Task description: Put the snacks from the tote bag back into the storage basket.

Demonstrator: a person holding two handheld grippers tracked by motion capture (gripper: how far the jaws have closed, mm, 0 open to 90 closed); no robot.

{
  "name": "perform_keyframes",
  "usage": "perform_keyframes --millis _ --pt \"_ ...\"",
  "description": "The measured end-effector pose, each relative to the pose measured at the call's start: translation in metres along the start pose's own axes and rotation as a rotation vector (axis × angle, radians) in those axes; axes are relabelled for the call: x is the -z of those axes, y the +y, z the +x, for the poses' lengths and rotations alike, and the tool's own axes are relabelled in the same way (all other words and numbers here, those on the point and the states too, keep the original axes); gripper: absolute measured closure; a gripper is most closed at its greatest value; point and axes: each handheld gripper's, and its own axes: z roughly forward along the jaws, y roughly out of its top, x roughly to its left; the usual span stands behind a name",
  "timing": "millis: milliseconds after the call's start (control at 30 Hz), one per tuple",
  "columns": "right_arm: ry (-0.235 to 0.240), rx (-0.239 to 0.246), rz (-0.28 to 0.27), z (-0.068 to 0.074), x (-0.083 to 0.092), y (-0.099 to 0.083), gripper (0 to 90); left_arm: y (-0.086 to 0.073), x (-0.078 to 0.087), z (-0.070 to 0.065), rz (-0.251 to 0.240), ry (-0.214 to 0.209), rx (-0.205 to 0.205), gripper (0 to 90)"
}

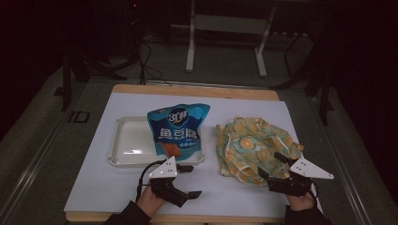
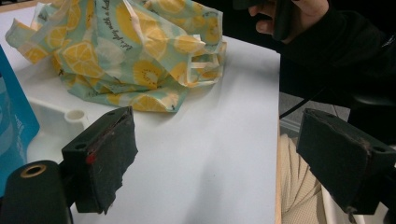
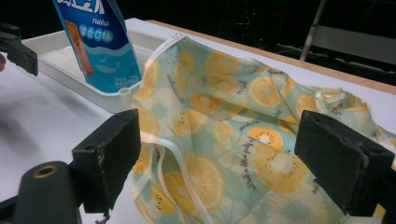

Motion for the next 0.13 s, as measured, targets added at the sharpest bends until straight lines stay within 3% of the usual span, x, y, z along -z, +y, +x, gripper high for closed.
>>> perform_keyframes --millis 133 --pt "0.0 0.002 0.0 0.0001 -0.0001 0.0001 14.3 -0.0004 -0.0001 0.0002 -0.001 0.001 0.002 12.9"
